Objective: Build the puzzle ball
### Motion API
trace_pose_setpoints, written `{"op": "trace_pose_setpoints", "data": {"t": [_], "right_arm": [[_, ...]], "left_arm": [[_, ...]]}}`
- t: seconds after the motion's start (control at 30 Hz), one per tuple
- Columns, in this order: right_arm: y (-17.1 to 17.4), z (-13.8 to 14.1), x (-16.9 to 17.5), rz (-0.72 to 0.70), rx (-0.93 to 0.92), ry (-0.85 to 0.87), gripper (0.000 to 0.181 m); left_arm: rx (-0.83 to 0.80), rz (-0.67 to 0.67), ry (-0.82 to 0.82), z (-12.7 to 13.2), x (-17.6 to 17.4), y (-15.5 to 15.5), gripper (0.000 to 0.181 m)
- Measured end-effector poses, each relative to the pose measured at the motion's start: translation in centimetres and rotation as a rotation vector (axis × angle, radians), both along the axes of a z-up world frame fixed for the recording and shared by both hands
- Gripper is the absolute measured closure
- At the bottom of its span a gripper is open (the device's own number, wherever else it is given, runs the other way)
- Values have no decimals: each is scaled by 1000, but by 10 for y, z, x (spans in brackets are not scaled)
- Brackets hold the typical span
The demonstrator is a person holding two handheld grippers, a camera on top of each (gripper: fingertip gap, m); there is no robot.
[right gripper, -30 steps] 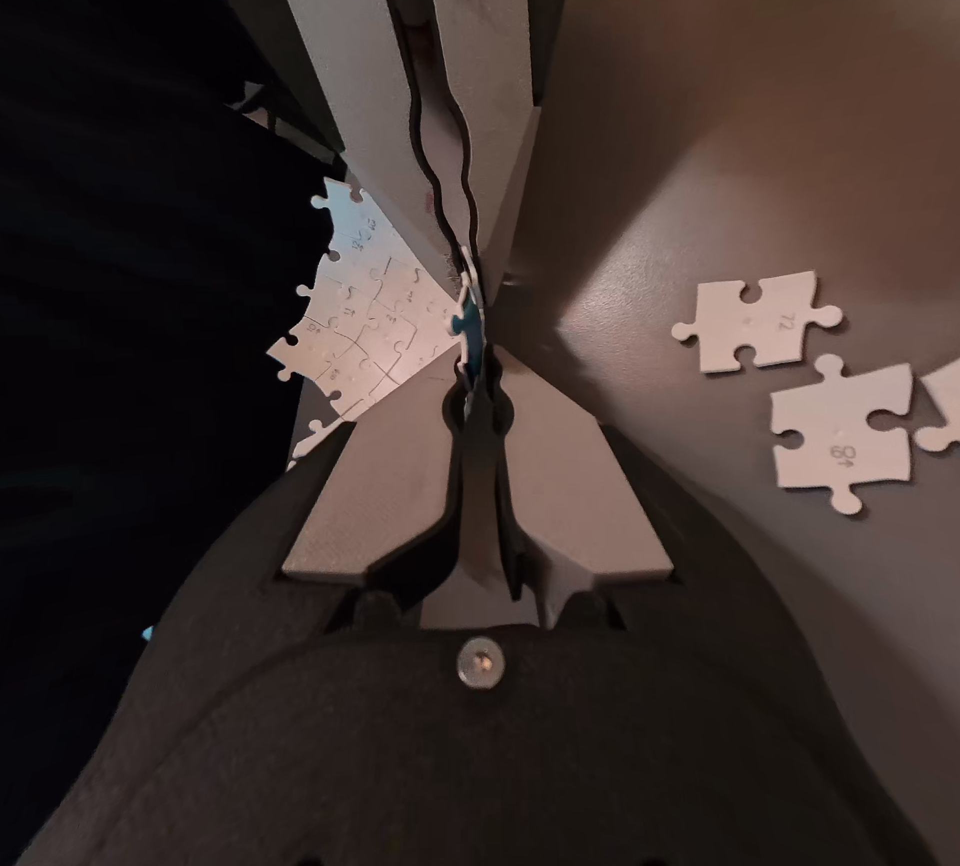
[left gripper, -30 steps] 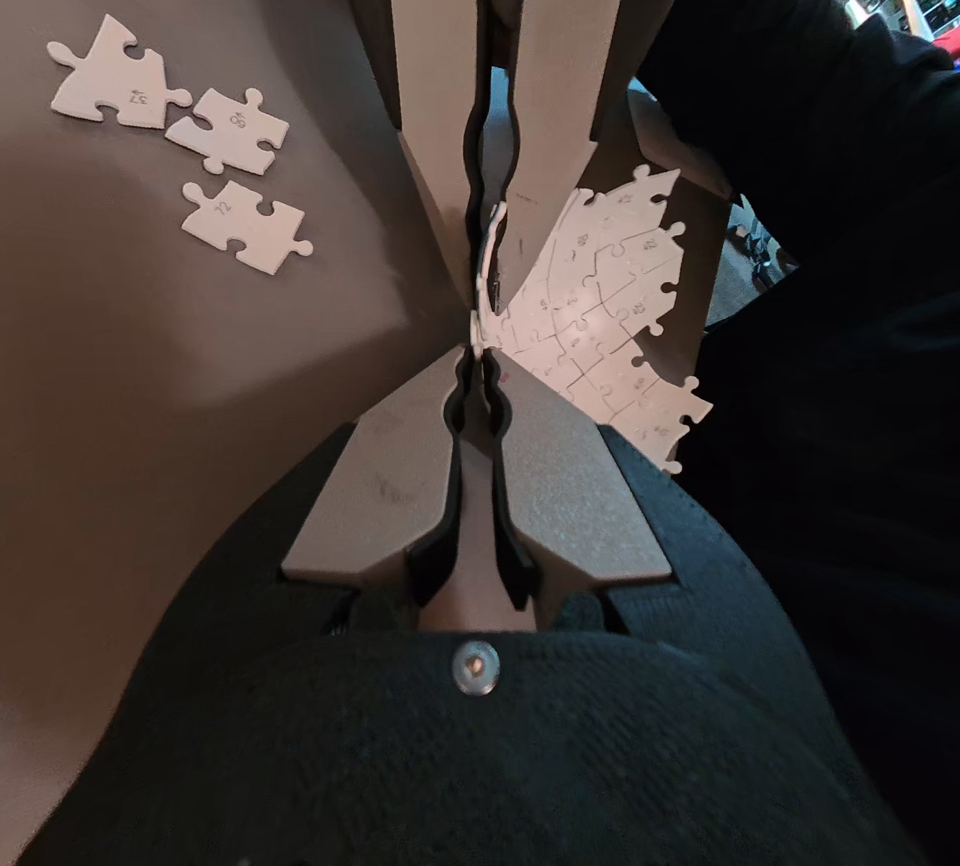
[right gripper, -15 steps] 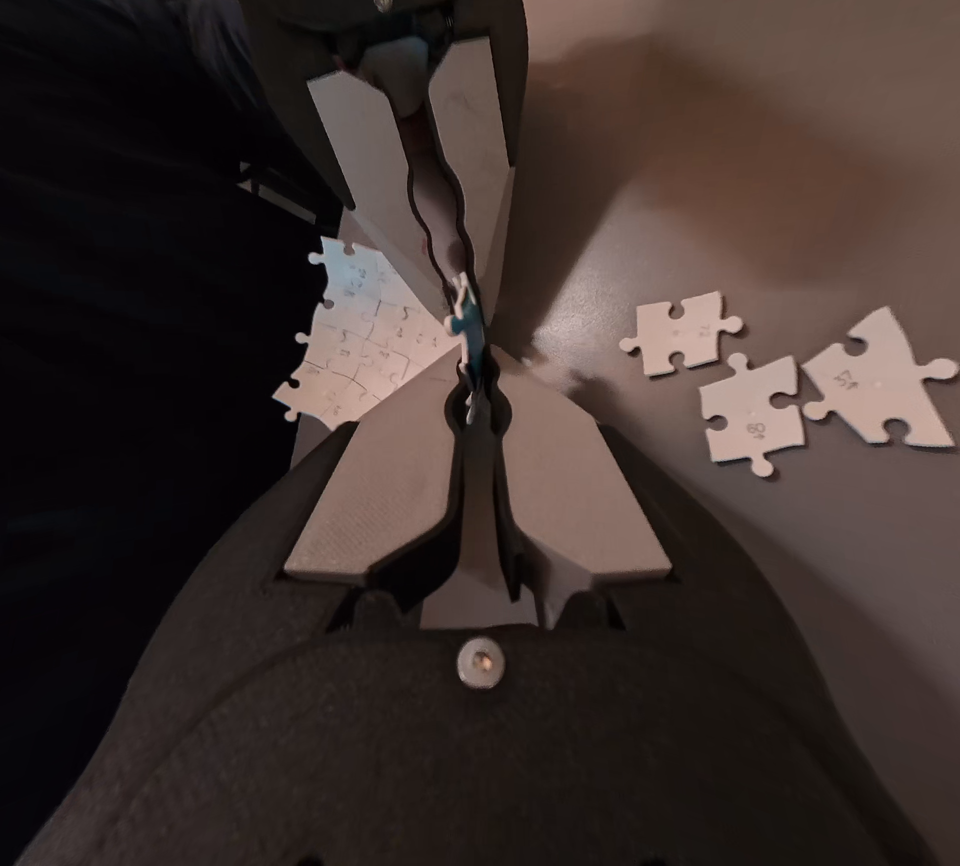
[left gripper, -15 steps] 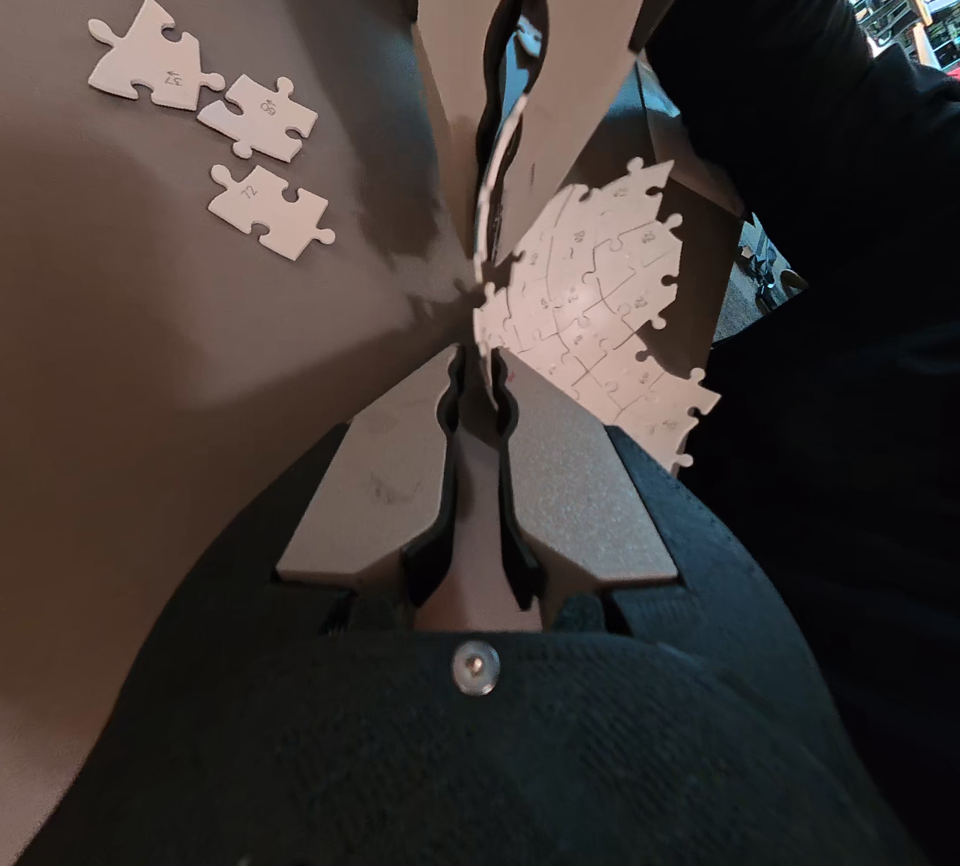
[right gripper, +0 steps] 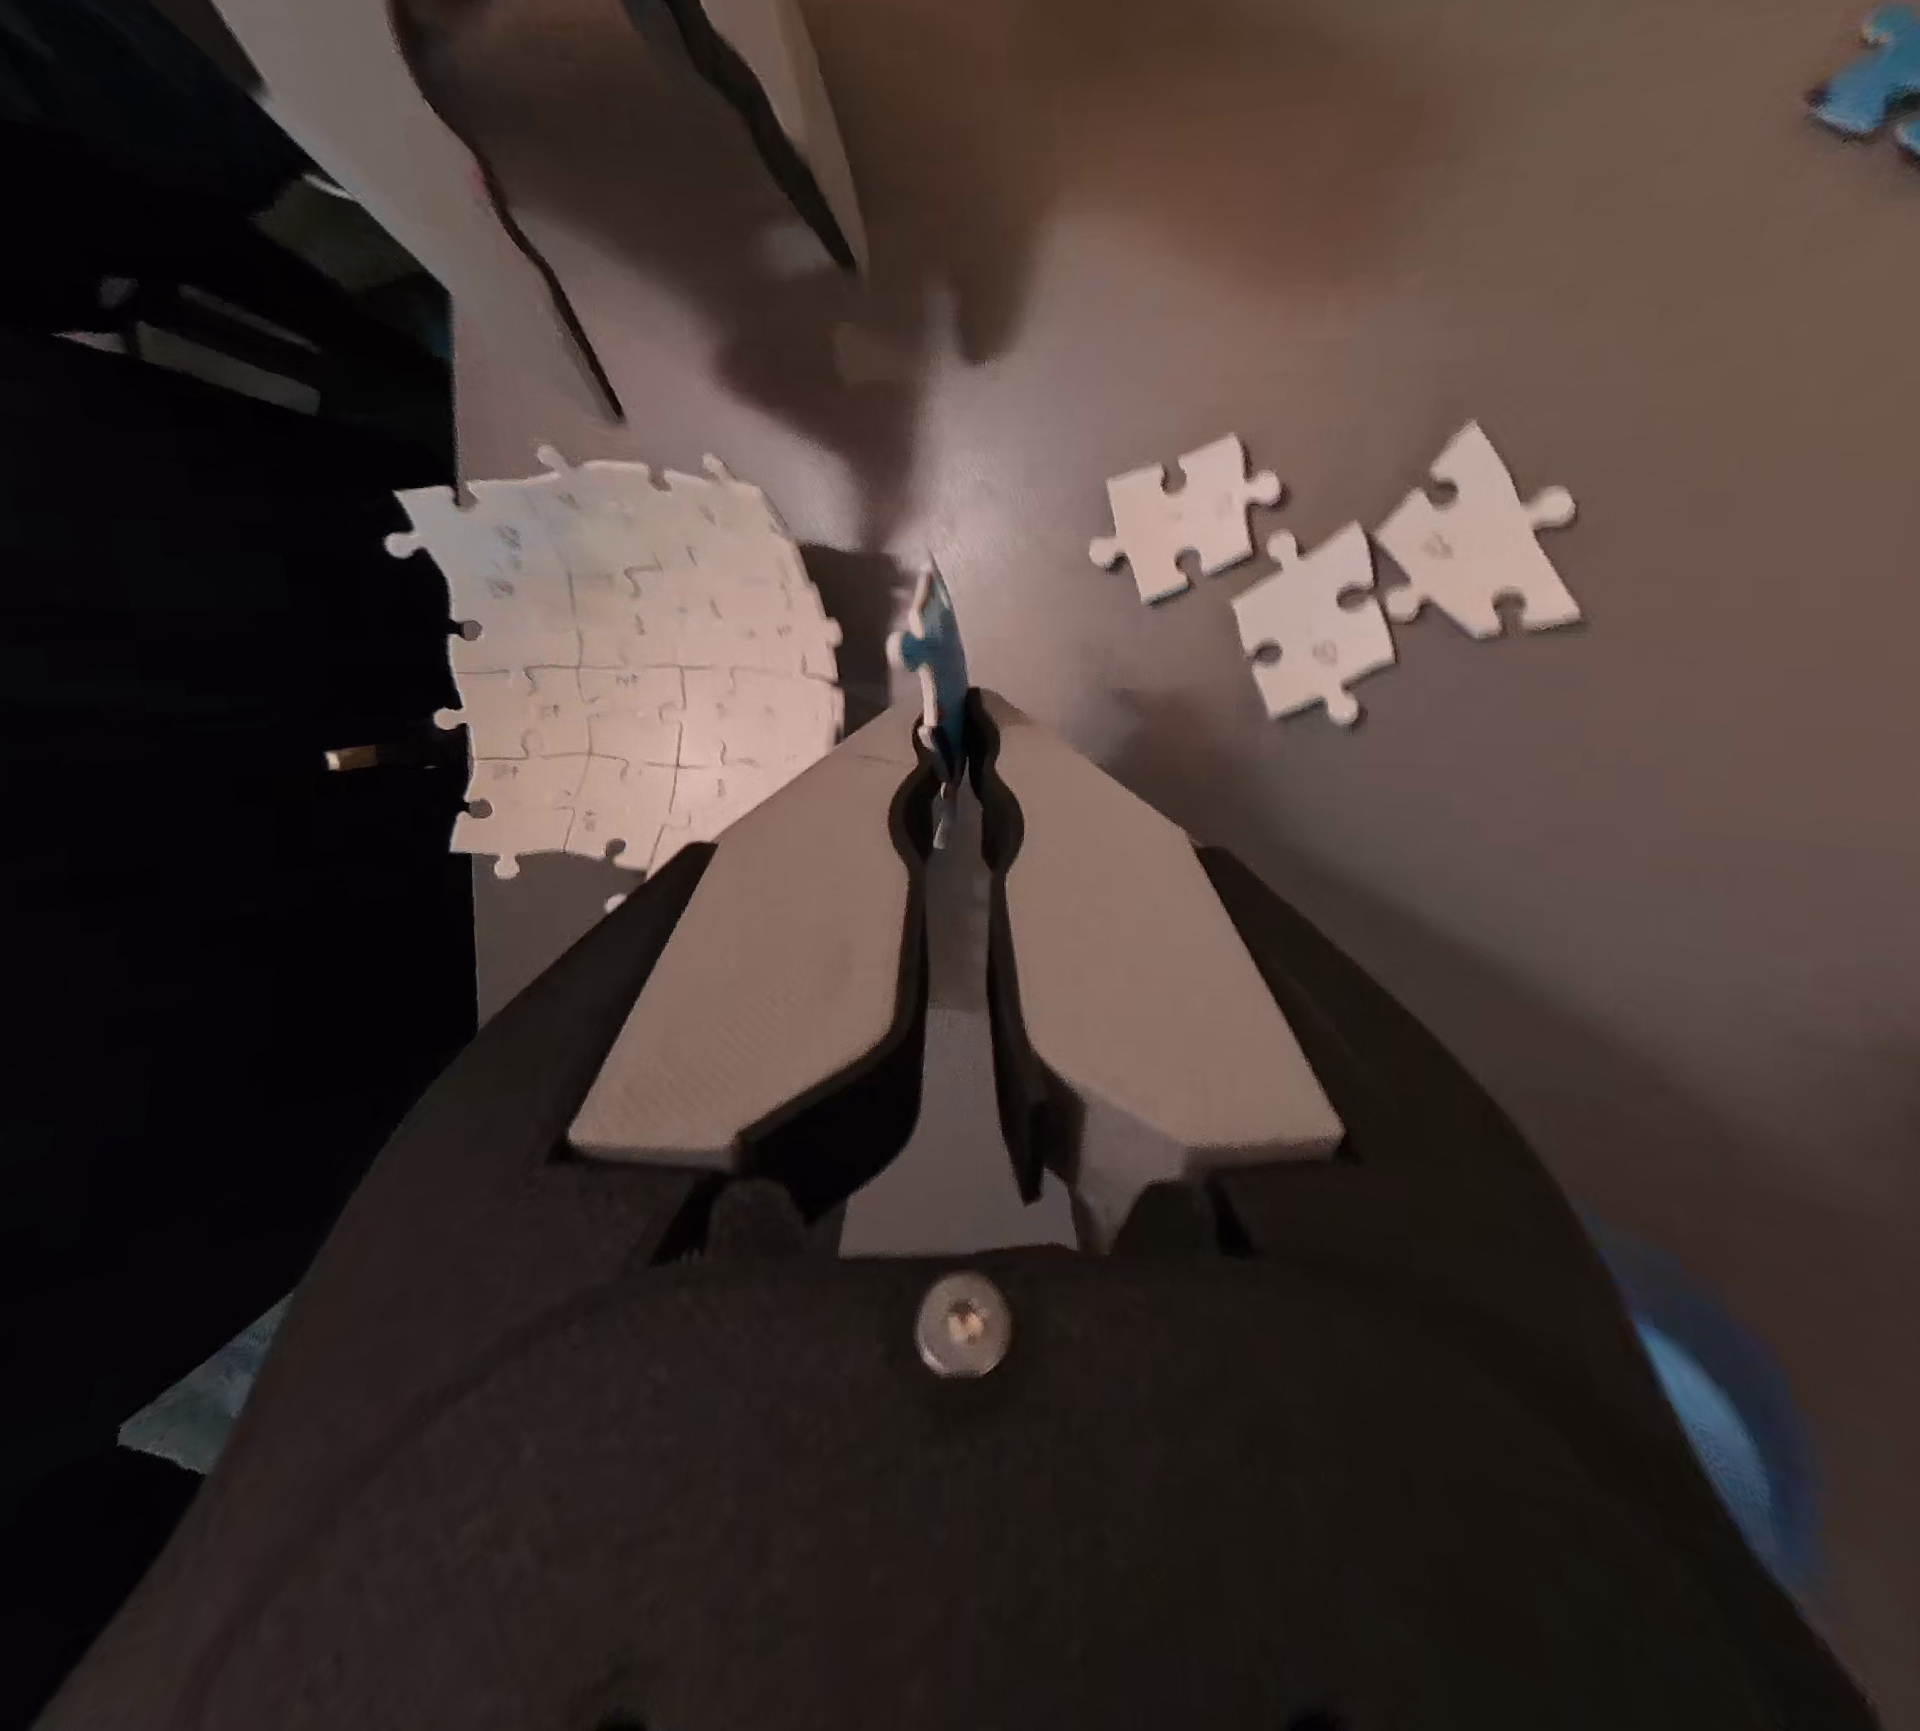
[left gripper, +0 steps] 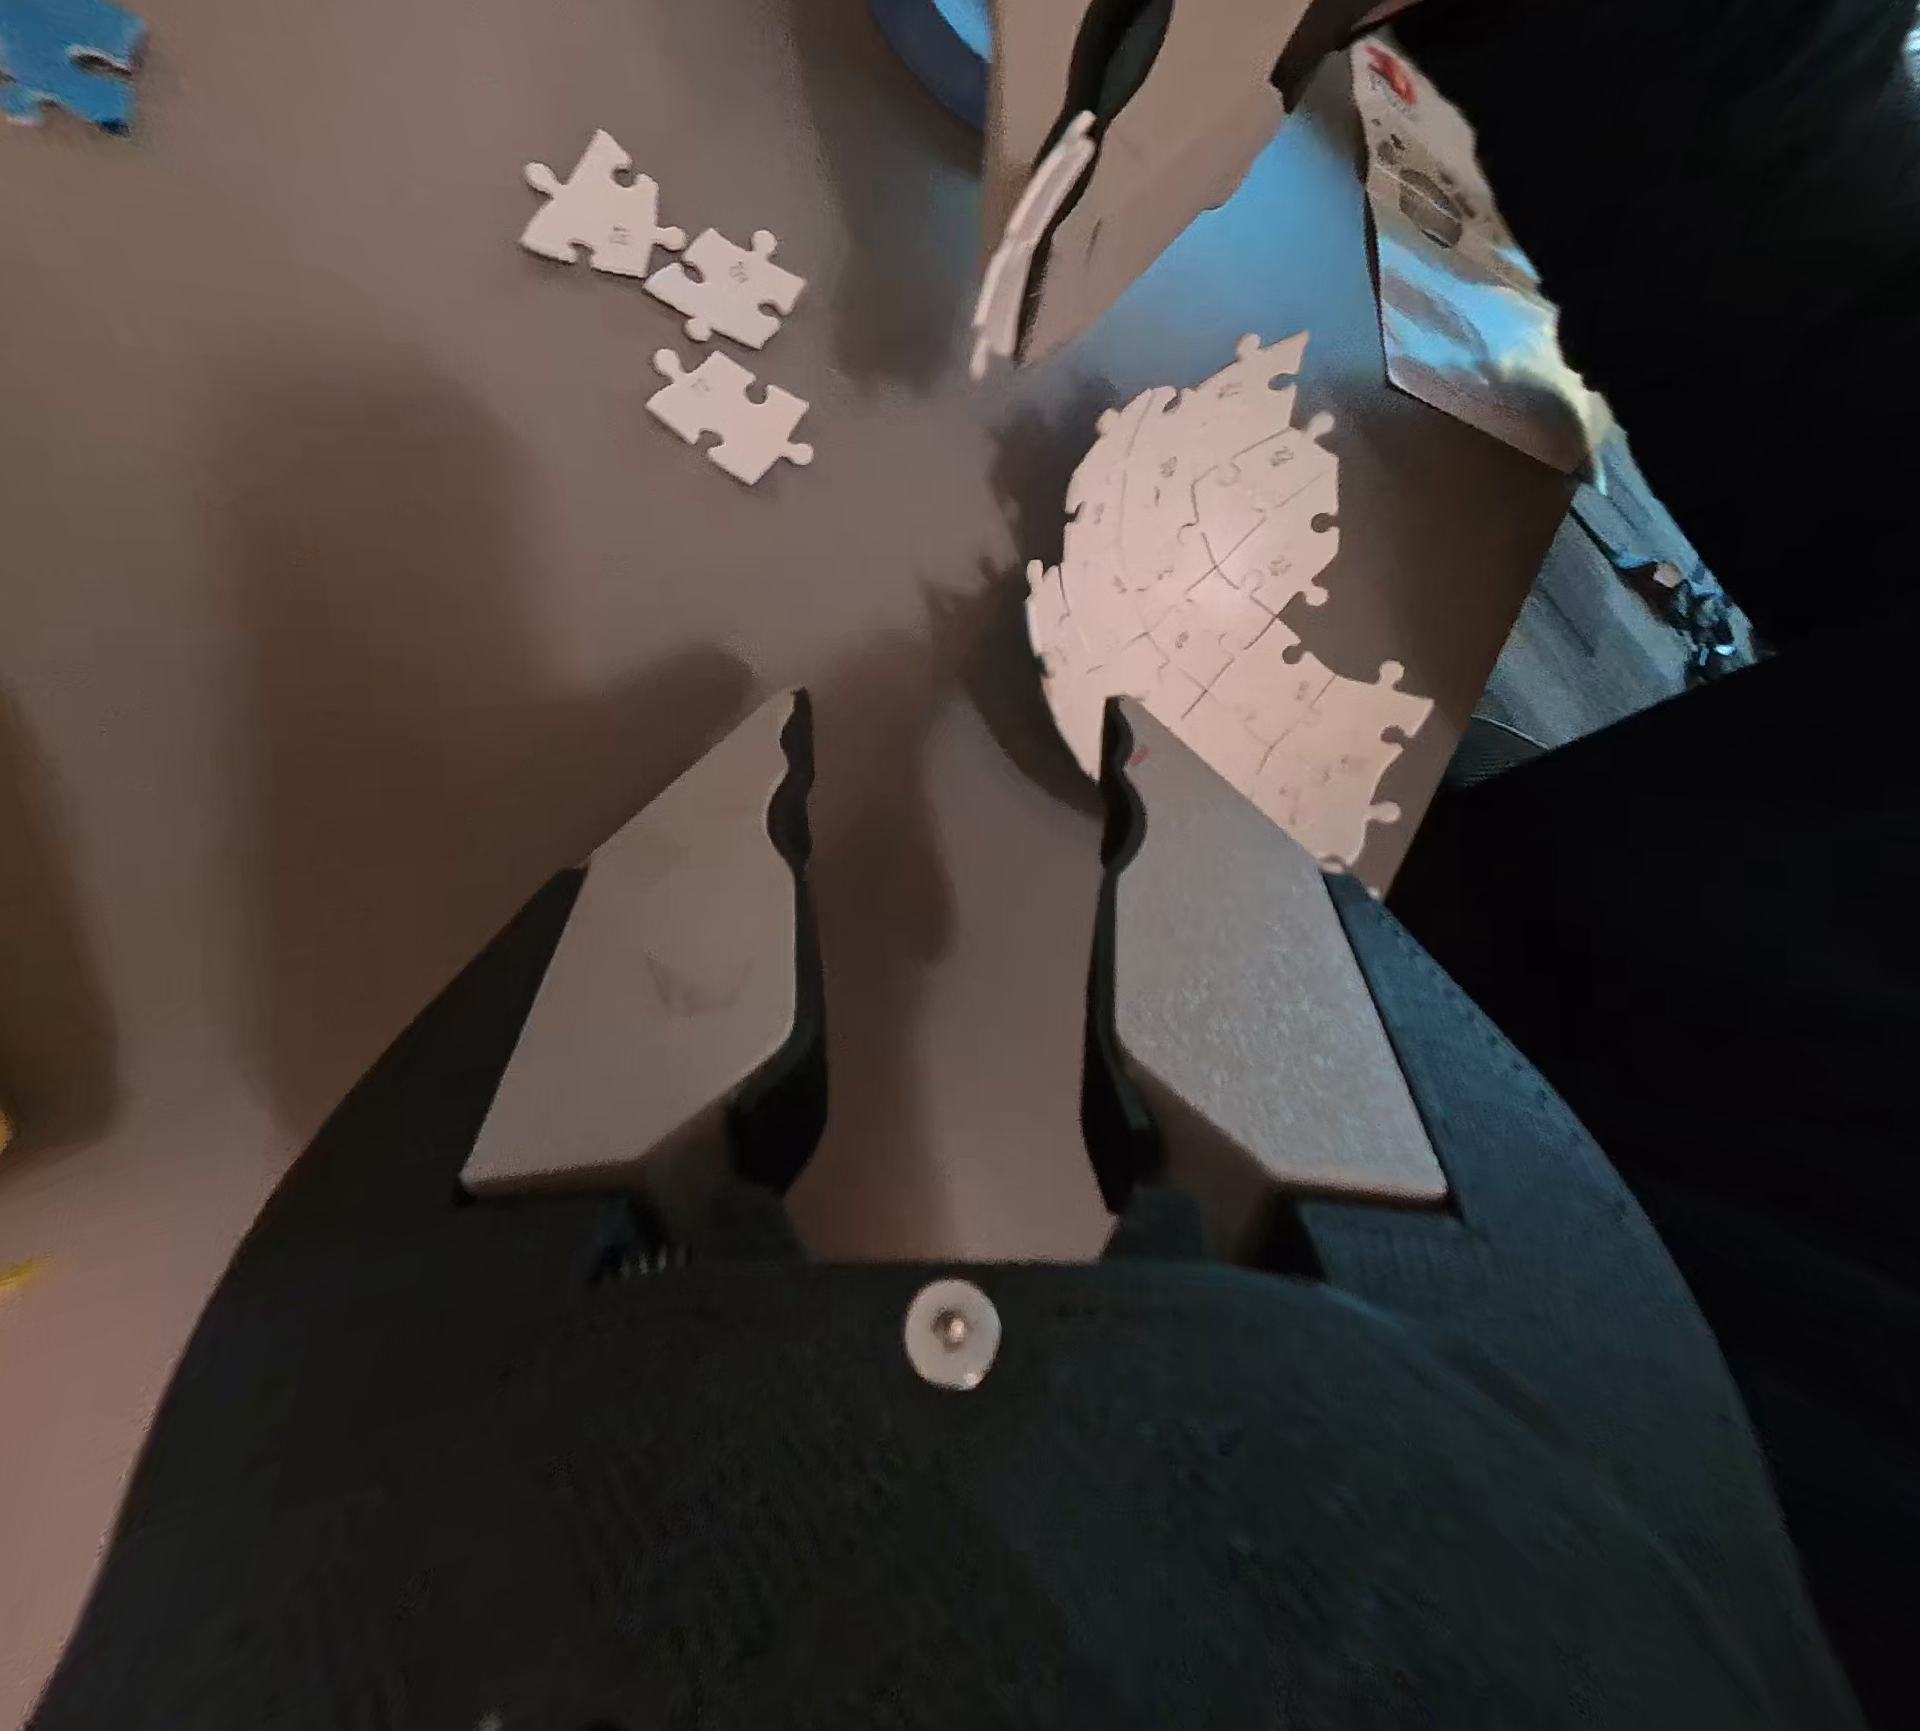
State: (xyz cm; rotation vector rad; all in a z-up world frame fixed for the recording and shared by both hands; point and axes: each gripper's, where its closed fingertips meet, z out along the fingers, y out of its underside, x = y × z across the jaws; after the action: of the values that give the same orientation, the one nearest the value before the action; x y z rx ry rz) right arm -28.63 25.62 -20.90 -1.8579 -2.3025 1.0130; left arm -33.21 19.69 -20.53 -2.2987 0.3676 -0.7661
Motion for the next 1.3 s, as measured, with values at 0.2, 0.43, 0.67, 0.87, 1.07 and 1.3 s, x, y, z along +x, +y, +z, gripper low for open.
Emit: {"op": "trace_pose_setpoints", "data": {"t": [0.2, 0.43, 0.67, 0.87, 1.07, 1.3], "right_arm": [[13, 6, 39, -206, 118, -45, 181], [-1, 36, 75, -460, 189, 217, 181], [-11, 93, 98, -674, 333, 791, 181], [21, 49, 111, -766, 472, 822, 181], [28, 42, 107, -782, 411, 784, 181], [30, 22, 104, -794, 446, 666, 181]], "left_arm": [[28, 79, -8, 12, -28, -19, 117], [132, 42, -206, 20, -19, -39, 117], [438, -85, -218, 37, 1, -67, 127], [499, -24, -365, 55, -18, -57, 126], [435, -108, -208, 35, -2, -37, 132], [468, -103, -130, 32, 1, -37, 134]]}}
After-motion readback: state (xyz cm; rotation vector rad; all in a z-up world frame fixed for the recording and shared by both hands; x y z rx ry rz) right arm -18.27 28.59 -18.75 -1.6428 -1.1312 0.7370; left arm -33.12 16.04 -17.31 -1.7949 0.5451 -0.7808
